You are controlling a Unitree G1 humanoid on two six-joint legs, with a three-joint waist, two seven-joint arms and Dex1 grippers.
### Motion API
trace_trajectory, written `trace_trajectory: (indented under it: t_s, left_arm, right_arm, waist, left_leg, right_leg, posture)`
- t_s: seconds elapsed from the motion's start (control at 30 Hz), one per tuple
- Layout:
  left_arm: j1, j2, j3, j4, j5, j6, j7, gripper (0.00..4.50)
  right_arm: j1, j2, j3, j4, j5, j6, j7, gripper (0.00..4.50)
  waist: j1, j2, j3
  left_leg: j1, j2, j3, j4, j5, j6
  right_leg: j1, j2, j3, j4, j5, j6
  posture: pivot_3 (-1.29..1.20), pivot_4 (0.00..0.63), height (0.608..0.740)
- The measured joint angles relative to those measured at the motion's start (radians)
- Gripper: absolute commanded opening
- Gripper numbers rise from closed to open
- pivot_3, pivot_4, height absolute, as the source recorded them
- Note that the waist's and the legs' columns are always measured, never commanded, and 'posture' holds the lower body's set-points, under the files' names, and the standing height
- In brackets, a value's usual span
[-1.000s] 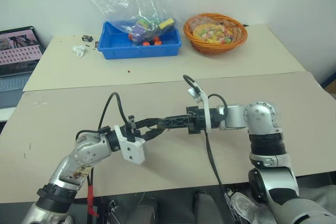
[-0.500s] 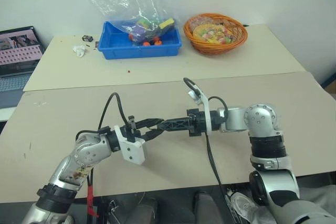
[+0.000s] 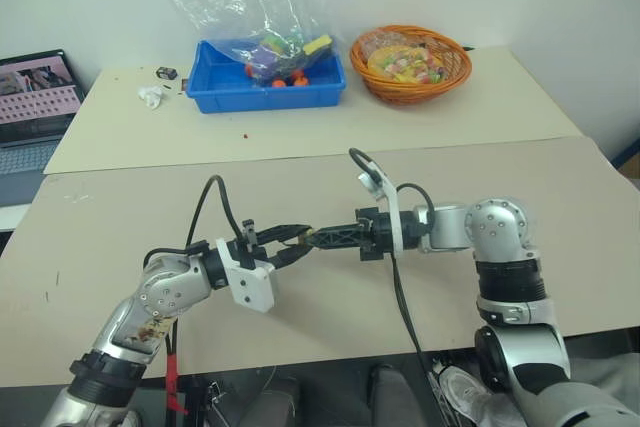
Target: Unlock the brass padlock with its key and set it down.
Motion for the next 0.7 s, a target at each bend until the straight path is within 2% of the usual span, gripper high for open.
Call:
trace_trajectory:
  t_s: [0.63,0.7]
  left_arm:
    - [0.002,0.001,0.004,-0.009,-0.019,0.036,-0.002,0.82]
    - [0.002,0.001,0.004,-0.012,-0.024,0.04,-0.003,1.82]
  right_arm:
    - [-0.005,0.038,-0.033,0.0,0.0,0.022,-0.042,0.44]
    - [-0.005,0.039,-0.035,0.0,0.0,0.024,-0.043,0.44]
  waist:
    - [0.0,0.0,0.0]
    - [0.0,0.0,0.0]
  left_leg:
    - [0.0,0.0,0.0,0.0,0.0,0.0]
    - [0.0,0.0,0.0,0.0,0.0,0.0]
  right_leg:
    - [0.0,0.0,0.0,0.0,0.0,0.0]
    - [0.0,0.0,0.0,0.0,0.0,0.0]
  posture:
    - [0.0,0.15,0.74]
    - [0.0,0.15,0.74]
